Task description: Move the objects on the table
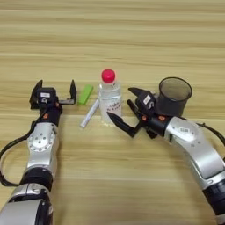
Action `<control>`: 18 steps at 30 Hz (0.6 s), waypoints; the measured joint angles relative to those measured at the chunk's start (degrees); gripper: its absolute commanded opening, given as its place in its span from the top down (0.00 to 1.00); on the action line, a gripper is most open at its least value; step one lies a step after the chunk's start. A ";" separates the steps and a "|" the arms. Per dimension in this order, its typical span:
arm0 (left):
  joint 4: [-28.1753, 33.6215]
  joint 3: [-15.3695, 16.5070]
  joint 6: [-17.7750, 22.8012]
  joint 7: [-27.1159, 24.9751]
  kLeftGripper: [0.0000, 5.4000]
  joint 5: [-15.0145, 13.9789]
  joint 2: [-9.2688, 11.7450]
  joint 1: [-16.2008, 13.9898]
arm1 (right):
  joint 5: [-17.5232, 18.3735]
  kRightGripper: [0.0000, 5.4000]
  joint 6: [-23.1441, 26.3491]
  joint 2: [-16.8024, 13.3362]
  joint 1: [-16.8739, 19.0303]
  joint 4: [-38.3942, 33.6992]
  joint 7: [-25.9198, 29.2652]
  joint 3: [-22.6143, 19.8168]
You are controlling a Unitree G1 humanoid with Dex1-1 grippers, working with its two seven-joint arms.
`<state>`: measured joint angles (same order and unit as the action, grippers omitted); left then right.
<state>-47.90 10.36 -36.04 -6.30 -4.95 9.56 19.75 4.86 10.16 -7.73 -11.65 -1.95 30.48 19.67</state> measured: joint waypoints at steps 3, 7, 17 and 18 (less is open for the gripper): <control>0.00 -0.01 0.00 0.01 0.01 0.02 -0.01 0.00 | 0.05 0.00 -0.01 0.60 -0.95 1.77 0.21 -0.04; 0.00 -0.01 0.00 0.04 0.01 0.03 -0.02 0.01 | 0.22 0.00 -0.37 1.65 -2.73 5.38 1.08 -0.15; 0.00 -0.03 0.01 0.07 0.01 0.04 -0.08 0.00 | 0.13 0.00 -4.05 4.04 -6.94 14.03 1.33 -1.44; 0.00 -0.03 0.01 0.08 0.01 0.05 -0.09 0.01 | 0.05 0.00 -4.60 4.40 -7.52 15.01 1.33 -1.57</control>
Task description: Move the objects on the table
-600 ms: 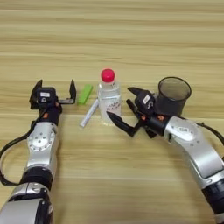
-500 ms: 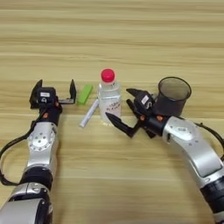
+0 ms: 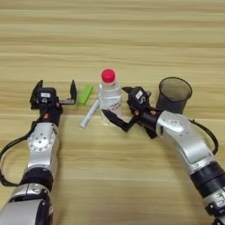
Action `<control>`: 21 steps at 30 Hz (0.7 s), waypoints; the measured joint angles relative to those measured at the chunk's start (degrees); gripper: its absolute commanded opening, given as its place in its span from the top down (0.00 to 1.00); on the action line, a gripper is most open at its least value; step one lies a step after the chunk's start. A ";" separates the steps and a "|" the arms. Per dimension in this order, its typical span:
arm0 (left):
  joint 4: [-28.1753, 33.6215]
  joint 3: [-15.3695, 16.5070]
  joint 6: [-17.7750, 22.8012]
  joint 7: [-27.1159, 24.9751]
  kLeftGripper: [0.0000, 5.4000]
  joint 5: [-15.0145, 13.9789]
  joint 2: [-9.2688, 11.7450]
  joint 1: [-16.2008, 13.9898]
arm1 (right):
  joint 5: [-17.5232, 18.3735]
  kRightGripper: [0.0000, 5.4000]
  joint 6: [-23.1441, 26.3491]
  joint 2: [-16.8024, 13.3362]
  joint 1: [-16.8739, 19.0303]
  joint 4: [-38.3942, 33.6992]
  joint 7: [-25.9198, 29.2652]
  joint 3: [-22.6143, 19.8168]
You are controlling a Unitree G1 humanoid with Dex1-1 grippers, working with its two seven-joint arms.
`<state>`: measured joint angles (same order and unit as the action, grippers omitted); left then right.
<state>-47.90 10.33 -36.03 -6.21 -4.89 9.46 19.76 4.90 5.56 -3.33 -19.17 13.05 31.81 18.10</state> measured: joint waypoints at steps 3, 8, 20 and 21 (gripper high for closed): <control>0.00 0.00 0.00 0.07 0.01 0.07 0.00 0.00 | -0.06 0.00 -0.90 0.66 -1.09 1.89 0.00 -0.22; -0.01 -0.02 0.00 0.41 0.01 0.21 -0.01 0.00 | -0.33 0.00 -1.73 2.01 -1.38 3.58 0.22 0.26; -0.01 -0.08 0.00 0.51 0.00 0.23 -0.18 0.00 | -1.08 0.12 -3.82 3.58 -1.91 5.87 0.95 0.62; -0.01 -0.08 -0.01 0.51 0.00 0.23 -0.18 0.00 | -1.08 0.15 -3.89 3.60 -1.92 5.90 0.96 0.56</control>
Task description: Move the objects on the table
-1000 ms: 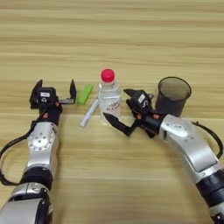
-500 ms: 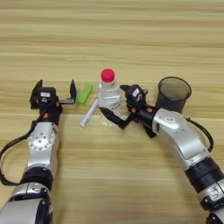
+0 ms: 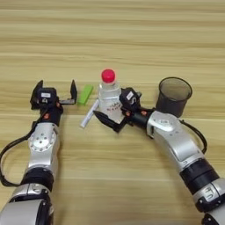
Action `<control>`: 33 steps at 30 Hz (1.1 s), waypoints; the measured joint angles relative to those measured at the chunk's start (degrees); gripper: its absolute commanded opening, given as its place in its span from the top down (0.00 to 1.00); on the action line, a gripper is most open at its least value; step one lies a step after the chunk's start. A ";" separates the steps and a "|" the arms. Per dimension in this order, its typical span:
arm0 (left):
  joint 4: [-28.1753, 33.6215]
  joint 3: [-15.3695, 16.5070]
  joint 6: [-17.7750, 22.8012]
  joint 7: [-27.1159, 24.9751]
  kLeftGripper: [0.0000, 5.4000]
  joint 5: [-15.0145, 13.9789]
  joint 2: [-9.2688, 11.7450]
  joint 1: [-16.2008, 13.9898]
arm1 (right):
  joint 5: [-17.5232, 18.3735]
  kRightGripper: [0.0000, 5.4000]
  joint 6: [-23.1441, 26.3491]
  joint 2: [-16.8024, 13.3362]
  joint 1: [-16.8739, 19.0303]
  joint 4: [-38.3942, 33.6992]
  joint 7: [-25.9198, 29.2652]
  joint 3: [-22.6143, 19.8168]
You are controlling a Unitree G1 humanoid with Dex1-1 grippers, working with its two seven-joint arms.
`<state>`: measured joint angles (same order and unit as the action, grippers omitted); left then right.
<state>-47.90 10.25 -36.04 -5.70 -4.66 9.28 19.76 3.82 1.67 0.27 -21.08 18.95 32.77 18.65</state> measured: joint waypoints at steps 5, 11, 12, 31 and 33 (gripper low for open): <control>0.00 0.00 0.00 0.00 0.00 0.00 0.00 0.00 | -0.01 0.26 -0.26 0.07 0.00 0.21 0.00 -0.27; 0.00 0.00 0.00 0.00 0.00 0.07 0.00 0.00 | -0.01 0.38 -1.17 0.41 -0.22 1.25 -0.04 -0.71; 0.00 0.00 0.00 0.00 0.00 0.08 0.00 0.00 | -0.01 0.39 -1.20 0.45 -0.26 1.32 -0.07 -0.75; 0.00 0.03 -0.19 0.02 0.00 0.42 0.01 0.00 | 1.55 0.42 6.54 -0.81 1.69 -19.49 -6.54 -7.41; -0.01 0.03 -0.21 0.03 0.00 0.47 0.01 0.01 | 2.24 0.42 7.85 -1.76 1.65 -22.21 -7.55 -9.44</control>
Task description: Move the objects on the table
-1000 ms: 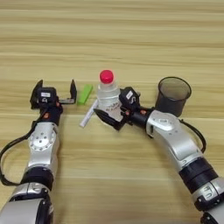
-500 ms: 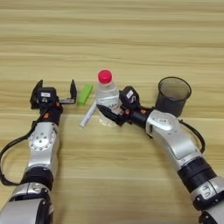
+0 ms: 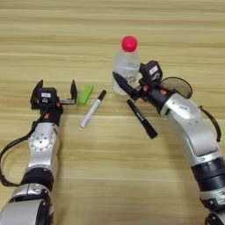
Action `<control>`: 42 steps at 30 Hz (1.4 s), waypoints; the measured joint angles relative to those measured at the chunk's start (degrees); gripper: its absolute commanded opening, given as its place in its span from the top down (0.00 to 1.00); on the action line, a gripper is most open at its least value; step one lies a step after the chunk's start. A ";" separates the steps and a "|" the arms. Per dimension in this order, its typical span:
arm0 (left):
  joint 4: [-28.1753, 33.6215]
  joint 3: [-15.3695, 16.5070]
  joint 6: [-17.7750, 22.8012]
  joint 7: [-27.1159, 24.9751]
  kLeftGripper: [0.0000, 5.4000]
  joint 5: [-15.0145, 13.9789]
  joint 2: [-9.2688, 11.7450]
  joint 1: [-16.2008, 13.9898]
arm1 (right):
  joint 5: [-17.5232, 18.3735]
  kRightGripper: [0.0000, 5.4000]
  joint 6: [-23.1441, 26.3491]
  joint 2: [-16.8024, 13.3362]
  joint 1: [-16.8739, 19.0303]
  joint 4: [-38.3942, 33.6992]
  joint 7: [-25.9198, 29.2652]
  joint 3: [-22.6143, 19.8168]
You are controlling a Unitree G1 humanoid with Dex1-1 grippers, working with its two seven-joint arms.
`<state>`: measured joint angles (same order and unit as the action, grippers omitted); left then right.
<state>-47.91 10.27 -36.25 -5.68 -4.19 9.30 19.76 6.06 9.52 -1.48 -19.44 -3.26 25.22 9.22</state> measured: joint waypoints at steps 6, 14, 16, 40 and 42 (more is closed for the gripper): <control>-0.07 0.02 -0.02 0.05 0.00 0.12 0.00 0.04 | 1.22 0.42 2.31 -3.72 -1.62 -6.35 -4.07 -7.54; -0.10 -0.02 -0.05 0.22 0.00 0.24 -0.17 0.11 | 1.18 0.42 1.38 -10.07 -0.28 -9.41 -10.31 -19.49; -0.10 0.00 -0.05 0.22 0.00 0.24 -0.18 0.12 | 1.69 0.42 1.25 -10.36 1.60 -9.42 -11.45 -21.82; -0.10 0.10 -0.05 0.29 0.00 0.24 -0.17 0.12 | -2.49 0.43 -14.19 -8.96 8.88 17.78 -17.33 -20.90; -0.10 0.09 -0.05 0.30 0.00 0.24 -0.17 0.12 | -2.46 0.43 -15.16 -8.97 8.87 18.42 -17.33 -20.85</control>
<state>-48.01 10.36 -36.30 -5.38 -3.96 9.13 19.88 3.60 -5.64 -10.45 -10.57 15.16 7.90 -11.63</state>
